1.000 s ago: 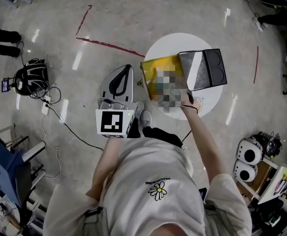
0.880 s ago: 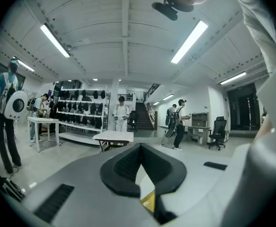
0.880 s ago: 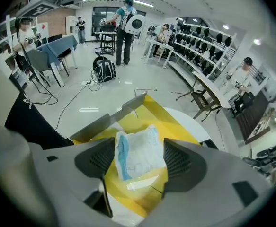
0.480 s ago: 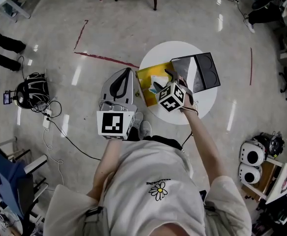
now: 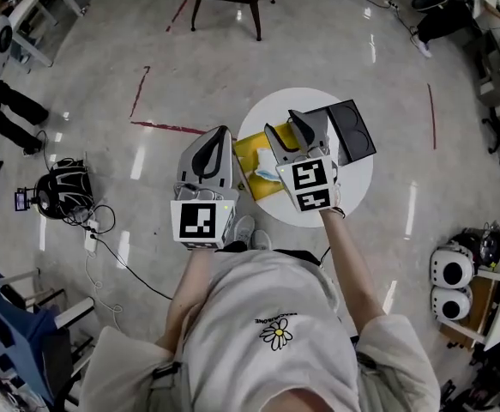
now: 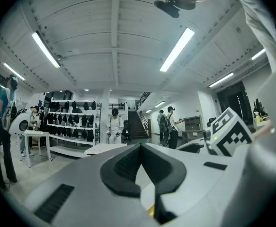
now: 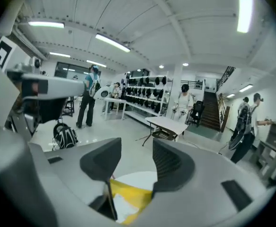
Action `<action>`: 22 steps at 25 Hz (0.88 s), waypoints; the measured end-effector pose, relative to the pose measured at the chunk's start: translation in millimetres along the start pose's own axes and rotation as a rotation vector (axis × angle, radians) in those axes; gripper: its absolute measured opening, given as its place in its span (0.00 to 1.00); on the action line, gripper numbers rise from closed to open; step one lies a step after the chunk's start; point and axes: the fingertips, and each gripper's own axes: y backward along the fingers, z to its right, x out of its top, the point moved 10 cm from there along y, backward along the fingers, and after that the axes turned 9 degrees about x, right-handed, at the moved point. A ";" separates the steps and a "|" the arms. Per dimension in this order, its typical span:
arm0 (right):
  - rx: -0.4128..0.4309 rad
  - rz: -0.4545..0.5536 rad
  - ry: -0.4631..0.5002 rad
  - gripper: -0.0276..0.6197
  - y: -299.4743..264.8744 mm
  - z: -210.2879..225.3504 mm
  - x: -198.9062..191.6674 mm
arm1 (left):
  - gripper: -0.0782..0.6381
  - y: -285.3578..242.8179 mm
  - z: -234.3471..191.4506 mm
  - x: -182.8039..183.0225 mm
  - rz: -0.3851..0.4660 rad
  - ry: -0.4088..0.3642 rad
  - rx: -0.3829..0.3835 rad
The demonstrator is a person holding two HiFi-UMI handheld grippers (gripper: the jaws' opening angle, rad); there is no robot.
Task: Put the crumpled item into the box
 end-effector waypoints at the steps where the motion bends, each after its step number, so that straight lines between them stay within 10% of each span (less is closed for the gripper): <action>1: -0.022 0.034 -0.012 0.36 8.3 -0.8 4.3 | 0.11 -0.6 1.3 1.6 0.004 -0.002 -0.003; 7: -0.112 0.199 -0.196 0.09 48.0 -4.5 13.2 | 0.11 -3.5 5.4 10.4 0.034 -0.021 -0.023; 22: -0.237 0.239 -0.261 0.05 88.3 -18.4 3.7 | 0.11 -3.3 12.3 13.1 0.041 -0.061 -0.051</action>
